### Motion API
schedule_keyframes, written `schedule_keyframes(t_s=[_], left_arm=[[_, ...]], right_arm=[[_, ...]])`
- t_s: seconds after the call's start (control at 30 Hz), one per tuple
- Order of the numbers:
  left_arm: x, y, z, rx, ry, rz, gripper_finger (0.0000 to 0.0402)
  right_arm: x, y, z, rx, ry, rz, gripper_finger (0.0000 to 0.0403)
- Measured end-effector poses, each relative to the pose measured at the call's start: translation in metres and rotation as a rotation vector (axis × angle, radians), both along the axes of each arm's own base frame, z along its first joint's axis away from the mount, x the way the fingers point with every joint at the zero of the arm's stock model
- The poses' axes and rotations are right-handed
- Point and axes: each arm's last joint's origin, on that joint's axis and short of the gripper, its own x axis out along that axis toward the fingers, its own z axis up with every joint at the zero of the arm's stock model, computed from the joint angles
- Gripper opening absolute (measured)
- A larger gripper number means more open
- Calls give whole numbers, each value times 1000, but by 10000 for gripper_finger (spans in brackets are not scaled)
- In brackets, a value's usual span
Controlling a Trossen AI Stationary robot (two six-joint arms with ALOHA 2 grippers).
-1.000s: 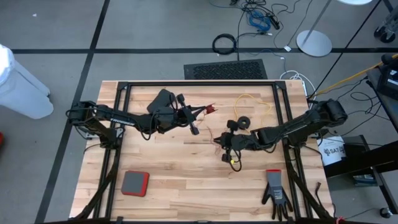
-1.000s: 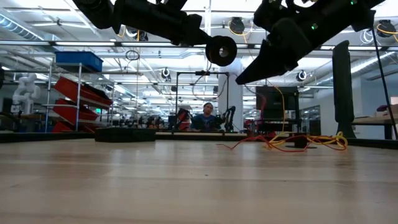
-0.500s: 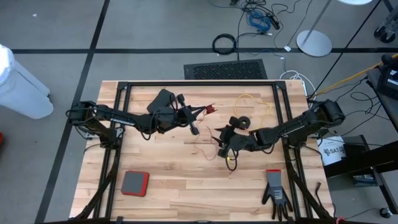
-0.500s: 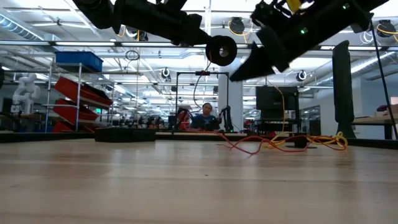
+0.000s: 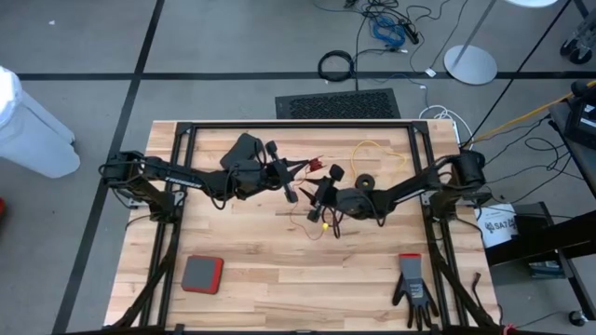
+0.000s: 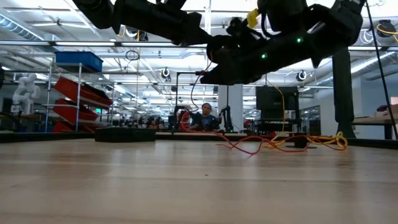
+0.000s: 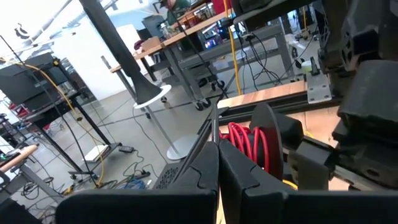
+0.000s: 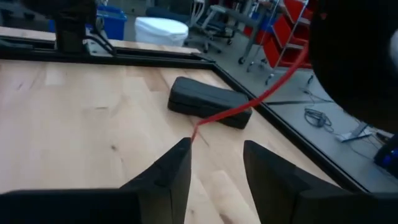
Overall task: Coil cords
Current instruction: Uncoil the red wire from the black spool
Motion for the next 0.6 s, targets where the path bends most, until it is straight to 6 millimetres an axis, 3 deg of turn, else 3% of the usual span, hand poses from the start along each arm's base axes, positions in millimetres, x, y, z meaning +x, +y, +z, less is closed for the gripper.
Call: schedule_keyframes(t_s=[0.2,0.6], left_arm=[[0,0,0,0,0,0,0],[0,0,0,-5,-1,1,0]], right_arm=[[2,-1,0,-23,-28,-5,132],[-4,-2,24,-74,-83,-49,126]])
